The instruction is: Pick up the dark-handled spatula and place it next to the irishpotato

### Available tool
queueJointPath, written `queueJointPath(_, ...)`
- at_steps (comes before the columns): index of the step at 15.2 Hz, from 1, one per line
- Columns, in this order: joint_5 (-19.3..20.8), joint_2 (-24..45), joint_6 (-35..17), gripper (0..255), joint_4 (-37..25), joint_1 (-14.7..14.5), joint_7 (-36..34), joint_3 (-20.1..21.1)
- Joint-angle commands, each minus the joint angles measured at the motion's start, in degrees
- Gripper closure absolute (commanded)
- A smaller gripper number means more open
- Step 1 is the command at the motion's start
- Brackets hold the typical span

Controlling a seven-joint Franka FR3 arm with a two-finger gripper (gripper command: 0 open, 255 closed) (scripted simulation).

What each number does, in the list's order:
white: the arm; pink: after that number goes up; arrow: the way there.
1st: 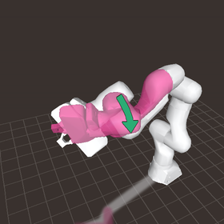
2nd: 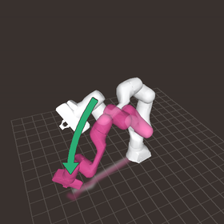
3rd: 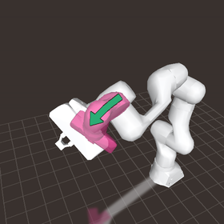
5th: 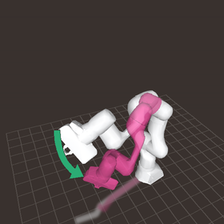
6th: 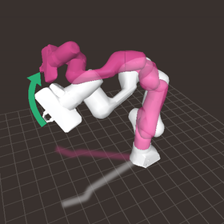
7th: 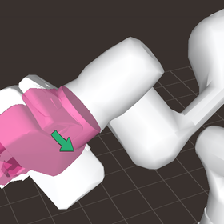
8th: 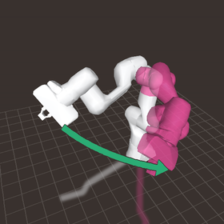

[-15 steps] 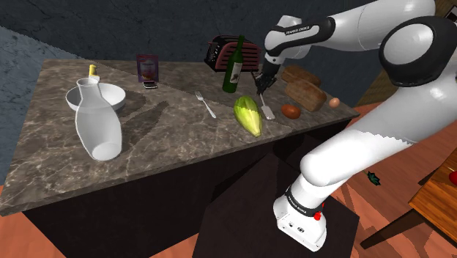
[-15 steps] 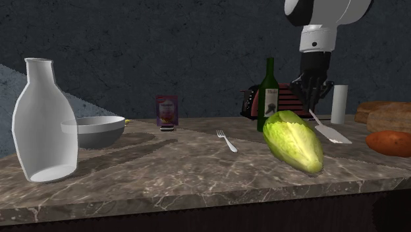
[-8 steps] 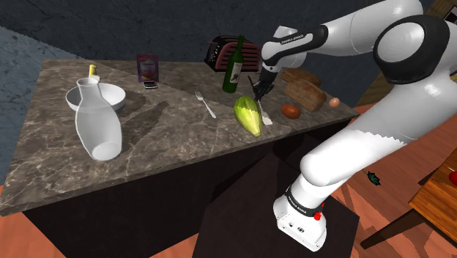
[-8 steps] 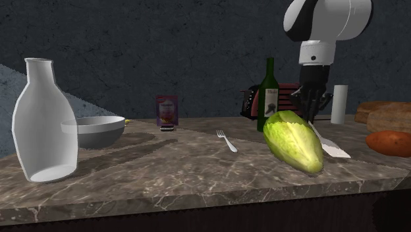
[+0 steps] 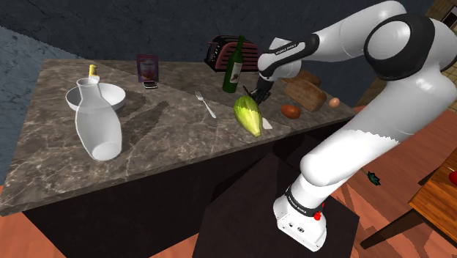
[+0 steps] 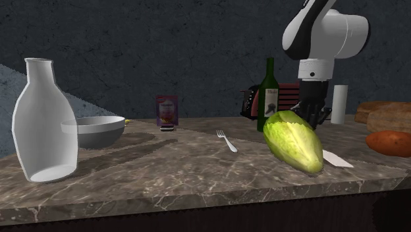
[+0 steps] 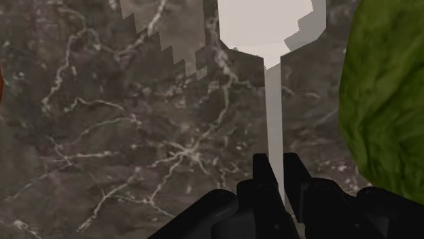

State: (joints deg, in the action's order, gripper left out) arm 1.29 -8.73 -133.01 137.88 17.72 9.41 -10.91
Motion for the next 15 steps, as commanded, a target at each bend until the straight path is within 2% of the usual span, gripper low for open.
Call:
queueJointPath(1, -0.18, 0.82, -1.61, 255, 0.76, -0.03, 0.13, -0.06)
queueJointPath(4, -0.56, 2.44, -4.23, 255, 1.79, -0.10, 0.44, -0.17)
queueJointPath(12, -0.55, 2.44, -4.23, 255, 1.79, -0.17, 0.43, -0.25)
queueJointPath(13, -0.52, 2.38, -4.22, 0, 1.84, -0.24, 0.27, -0.16)
queueJointPath(15, -0.53, 2.35, -4.01, 0, 1.66, -0.23, 0.28, -0.17)
